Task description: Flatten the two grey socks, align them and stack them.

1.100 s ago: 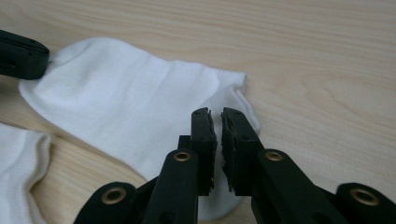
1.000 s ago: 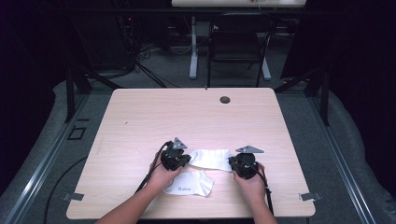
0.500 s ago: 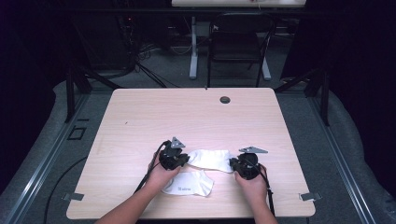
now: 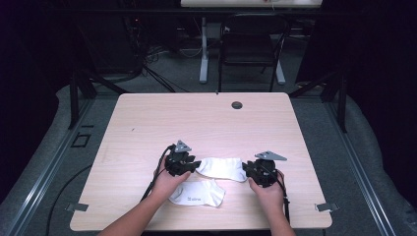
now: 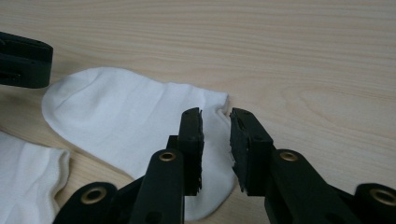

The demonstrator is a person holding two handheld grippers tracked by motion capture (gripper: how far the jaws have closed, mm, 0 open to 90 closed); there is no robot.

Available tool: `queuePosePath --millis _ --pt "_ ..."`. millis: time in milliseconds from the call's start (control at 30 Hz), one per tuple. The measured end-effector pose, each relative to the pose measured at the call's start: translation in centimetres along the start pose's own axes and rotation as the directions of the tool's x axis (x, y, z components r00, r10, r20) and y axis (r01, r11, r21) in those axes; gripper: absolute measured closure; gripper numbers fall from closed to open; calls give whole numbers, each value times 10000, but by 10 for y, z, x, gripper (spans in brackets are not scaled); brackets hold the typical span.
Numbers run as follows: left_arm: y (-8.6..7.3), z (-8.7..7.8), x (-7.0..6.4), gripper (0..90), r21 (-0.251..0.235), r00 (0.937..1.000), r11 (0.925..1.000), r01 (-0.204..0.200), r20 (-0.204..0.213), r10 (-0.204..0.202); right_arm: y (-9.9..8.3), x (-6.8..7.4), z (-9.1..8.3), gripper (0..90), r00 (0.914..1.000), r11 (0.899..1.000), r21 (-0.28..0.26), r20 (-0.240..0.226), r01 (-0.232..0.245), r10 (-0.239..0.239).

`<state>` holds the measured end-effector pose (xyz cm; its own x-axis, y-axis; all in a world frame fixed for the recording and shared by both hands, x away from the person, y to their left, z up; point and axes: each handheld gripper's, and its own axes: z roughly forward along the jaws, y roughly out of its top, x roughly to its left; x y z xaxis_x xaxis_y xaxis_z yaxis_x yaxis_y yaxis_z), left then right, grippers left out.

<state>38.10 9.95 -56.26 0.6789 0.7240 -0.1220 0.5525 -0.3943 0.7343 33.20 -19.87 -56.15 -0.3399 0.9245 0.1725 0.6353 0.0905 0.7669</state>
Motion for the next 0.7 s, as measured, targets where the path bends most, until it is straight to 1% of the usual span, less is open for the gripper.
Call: queuePosePath --millis 100,133,167,200,233,300,367,433,467,500,533,600,700 --pt "0 2 3 614 90 9999 9999 116 3 -116 0 -3 1 705 9999 9999 31 15 -102 102" --pt "0 4 3 613 135 9998 9998 157 -95 -155 0 -5 2 683 9999 9999 22 37 -138 138" --pt "0 4 3 613 135 9998 9998 157 -95 -155 0 -5 2 683 9999 9999 22 37 -138 138" --pt "-1 6 4 613 273 9999 9995 142 -61 -141 -1 -7 4 665 9999 9999 50 42 -165 165" --pt "-1 6 4 613 273 9999 9995 142 -61 -141 -1 -7 4 665 9999 9999 50 42 -165 165" --pt "-2 8 3 613 478 9999 9987 164 -51 -162 -2 -8 6 643 9998 9997 120 -23 -206 206" --pt "-3 9 2 614 655 10000 9979 28 13 -29 -4 -9 9 633 9998 9995 270 -90 -172 175" --pt "-3 10 2 623 675 10000 9977 37 8 -37 -5 -10 10 630 9999 9994 321 -60 -128 130" --pt "-4 12 1 623 611 10000 9981 27 -29 -25 -5 -10 12 627 9999 9993 365 -57 -126 129" --pt "-4 11 1 633 733 10000 9973 7 50 -10 -6 -10 13 623 9999 9992 385 -54 -97 99" --pt "-4 12 1 639 736 10000 9973 -12 56 8 -6 -9 14 623 9999 9992 397 -61 -77 80" --pt "-5 13 0 664 782 10000 9969 -84 24 82 -7 -9 15 641 9999 9989 454 -116 -69 74" --pt "-5 14 -1 722 750 9999 9971 -123 22 122 -7 -8 15 729 9999 9982 597 -154 -57 66"
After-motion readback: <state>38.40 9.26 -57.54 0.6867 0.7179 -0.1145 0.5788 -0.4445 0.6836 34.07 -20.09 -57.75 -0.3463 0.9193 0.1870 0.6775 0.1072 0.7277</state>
